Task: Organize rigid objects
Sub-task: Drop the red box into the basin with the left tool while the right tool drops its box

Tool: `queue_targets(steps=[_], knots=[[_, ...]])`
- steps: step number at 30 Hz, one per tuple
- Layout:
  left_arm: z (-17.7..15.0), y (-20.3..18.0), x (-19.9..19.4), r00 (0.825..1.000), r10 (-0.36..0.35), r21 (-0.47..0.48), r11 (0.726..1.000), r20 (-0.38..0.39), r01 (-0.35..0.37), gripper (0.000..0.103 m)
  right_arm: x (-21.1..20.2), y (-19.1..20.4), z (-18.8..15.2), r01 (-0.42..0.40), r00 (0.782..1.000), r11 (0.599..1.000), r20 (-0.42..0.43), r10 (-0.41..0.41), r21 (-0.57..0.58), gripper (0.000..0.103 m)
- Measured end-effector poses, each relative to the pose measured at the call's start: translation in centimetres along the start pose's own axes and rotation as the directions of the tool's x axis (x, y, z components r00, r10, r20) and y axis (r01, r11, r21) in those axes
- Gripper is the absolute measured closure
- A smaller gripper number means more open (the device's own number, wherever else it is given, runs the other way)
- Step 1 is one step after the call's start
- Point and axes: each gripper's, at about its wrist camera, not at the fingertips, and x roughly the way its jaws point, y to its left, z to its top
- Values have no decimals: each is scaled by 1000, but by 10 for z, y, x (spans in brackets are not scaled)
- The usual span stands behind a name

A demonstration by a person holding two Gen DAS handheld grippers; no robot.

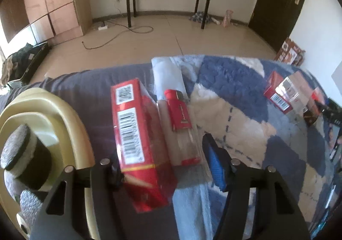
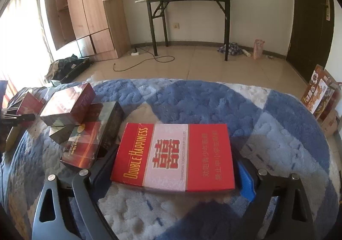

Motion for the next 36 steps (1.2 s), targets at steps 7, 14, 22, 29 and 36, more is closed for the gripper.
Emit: queue_targets(steps=[7, 14, 22, 29, 36], knots=[[-1, 0, -11, 999, 32, 21, 999, 14, -33, 75, -6, -1, -2, 0, 1000, 1000, 11, 0, 5, 9], [-1, 7, -23, 995, 41, 2, 999, 92, -41, 79, -11, 1, 0, -5, 999, 1000, 39, 5, -7, 11], [-24, 15, -146, 958, 46, -3, 999, 285, -47, 80, -89, 39, 27, -34, 974, 991, 218, 61, -126, 11], [-56, 108, -208, 925, 232, -154, 969, 301, -193, 80, -93, 218, 77, -319, 895, 840, 152, 419, -438, 11], [-56, 201, -148, 948, 279, -303, 926, 153, -224, 80, -13, 400, 75, -560, 804, 617, -182, 567, -553, 11]])
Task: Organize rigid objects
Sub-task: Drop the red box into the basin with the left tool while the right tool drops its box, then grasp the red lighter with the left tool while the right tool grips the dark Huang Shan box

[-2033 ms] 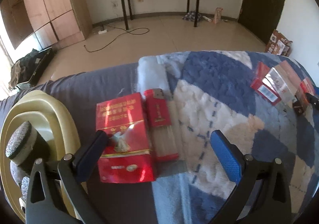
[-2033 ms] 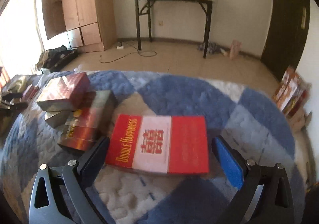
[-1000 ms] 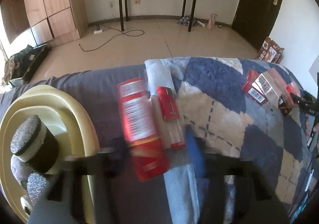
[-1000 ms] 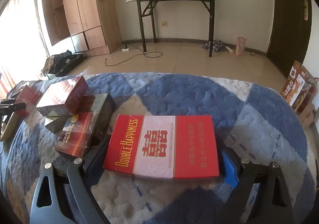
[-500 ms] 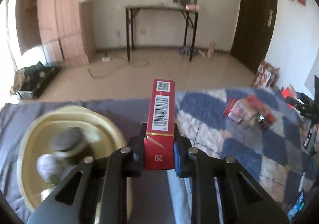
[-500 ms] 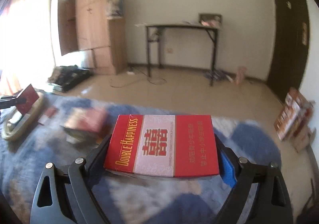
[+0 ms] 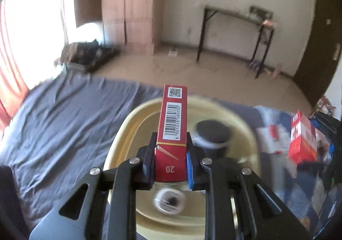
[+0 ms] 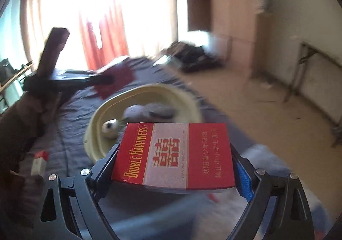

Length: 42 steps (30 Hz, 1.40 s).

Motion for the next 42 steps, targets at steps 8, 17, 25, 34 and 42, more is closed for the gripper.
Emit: queue_targets(steps=[8, 17, 25, 34, 42], knots=[[5, 20, 63, 993, 32, -24, 999, -110, -34, 80, 104, 2, 21, 72, 973, 988, -207, -99, -135, 11], [1, 28, 73, 994, 30, -37, 999, -108, -34, 79, 146, 3, 29, 86, 975, 987, -194, -113, -139, 10], [-4, 21, 20, 995, 26, -100, 995, 98, -16, 0, 134, 2, 30, 81, 983, 991, -153, -97, -110, 0], [-12, -93, -28, 982, -164, 53, 986, 94, 159, 0, -66, -100, -48, 285, 958, 928, -32, -286, 240, 0], [-34, -245, -1, 945, -324, 268, 907, -50, 325, 0, -189, -138, -169, 513, 846, 776, -64, -529, 367, 0]])
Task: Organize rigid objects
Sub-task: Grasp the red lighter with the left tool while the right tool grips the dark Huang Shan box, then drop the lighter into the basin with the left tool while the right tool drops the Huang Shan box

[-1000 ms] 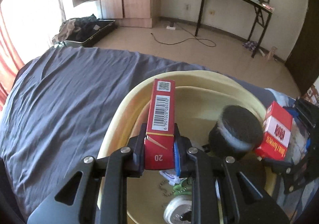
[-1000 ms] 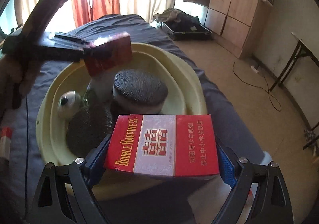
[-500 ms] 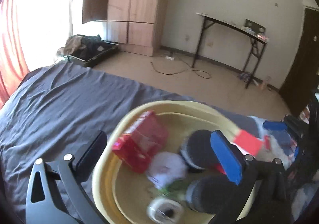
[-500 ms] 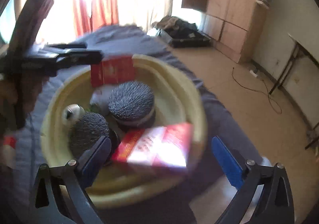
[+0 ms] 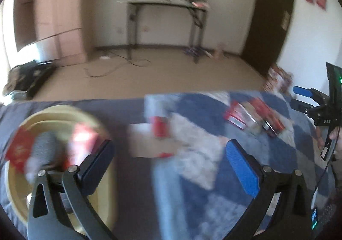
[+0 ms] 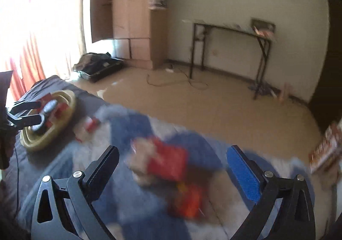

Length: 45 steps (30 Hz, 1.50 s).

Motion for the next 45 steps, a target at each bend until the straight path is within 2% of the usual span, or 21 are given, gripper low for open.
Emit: queue_targets(steps=[4, 6, 8, 9, 10, 11, 12, 13, 15, 18, 20, 22, 24, 25, 28, 33, 38, 45], knots=[[15, -24, 37, 998, 26, 49, 999, -60, -23, 0, 19, -15, -36, 4, 996, 999, -90, 0, 42, 0], [19, -18, 49, 996, 55, 43, 998, -68, -52, 0, 31, -10, -43, -22, 994, 999, -108, 27, 49, 0], [19, -4, 64, 992, 89, 15, 996, -93, -88, 1, 42, -10, -42, -14, 994, 999, -112, 19, 51, 0], [20, 2, 70, 990, 93, -4, 996, -110, -94, 6, 46, -10, -43, -6, 993, 999, -116, 12, 47, 0], [19, 10, 76, 987, 94, -20, 995, -128, -97, 17, 51, -12, -44, 4, 992, 999, -125, 1, 45, 0], [17, 16, 83, 983, 107, -25, 993, -152, -112, 24, 55, -15, -48, 10, 991, 999, -135, -4, 44, 0], [15, 20, 88, 980, 112, -26, 993, -167, -118, 37, 56, -18, -50, 7, 990, 999, -144, -1, 46, 0], [13, 25, 93, 978, 104, -36, 993, -182, -113, 42, 62, -17, -50, -2, 987, 999, -158, 10, 52, 0], [9, 27, 101, 976, 78, -52, 995, -202, -90, 43, 68, -19, -50, -11, 983, 999, -181, 21, 51, 0], [3, 24, 109, 974, 72, -30, 996, -214, -81, 50, 82, -20, -53, 2, 980, 999, -197, 5, 38, 2], [0, 22, 112, 975, 71, -7, 997, -211, -75, 55, 87, -21, -53, 9, 982, 1000, -190, -4, 28, 8], [-1, 25, 110, 976, 72, -11, 997, -205, -76, 73, 90, -22, -51, 20, 985, 1000, -170, -19, 6, 27], [0, 28, 104, 981, 55, -40, 997, -188, -64, 83, 92, -24, -50, 14, 986, 1000, -164, -14, -1, 40], [1, 25, 98, 983, 66, -24, 997, -172, -71, 86, 91, -26, -50, 14, 988, 1000, -157, -13, 5, 45], [1, 16, 86, 986, 77, 22, 997, -147, -74, 90, 79, -33, -56, 23, 990, 1000, -138, -22, 6, 47], [1, 21, 82, 988, 76, 7, 997, -135, -76, 90, 74, -44, -67, 59, 989, 998, -139, -58, 4, 47], [4, 26, 87, 990, 74, -12, 997, -124, -76, 92, 79, -41, -71, 60, 989, 998, -135, -59, -1, 48], [11, 32, 70, 996, 69, -30, 997, -52, -71, 92, 67, -44, -75, 42, 995, 999, -88, -43, -12, 48]])
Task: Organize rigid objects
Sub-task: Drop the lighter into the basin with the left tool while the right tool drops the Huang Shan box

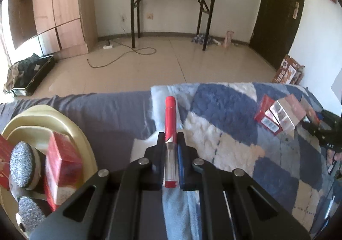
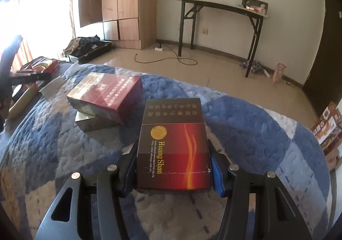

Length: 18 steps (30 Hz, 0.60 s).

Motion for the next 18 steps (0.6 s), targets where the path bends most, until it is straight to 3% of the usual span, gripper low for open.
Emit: queue_targets(steps=[4, 9, 14, 18], knots=[[3, 10, -9, 1000, 10, -23, 1000, 19, -10, 92, 1, -2, -1, -10, 1000, 1000, 0, 10, 3, 48], [-6, 31, -76, 996, 31, -54, 998, 79, -27, 92, -38, 6, 8, -40, 995, 999, 94, 44, -36, 48], [-47, 80, -178, 965, 185, -144, 977, 187, -159, 92, -81, 59, 51, -191, 959, 971, 181, 216, -142, 48], [-83, 127, -200, 952, 277, -231, 942, 126, -244, 92, -66, 129, 86, -323, 923, 916, 134, 361, -239, 48]])
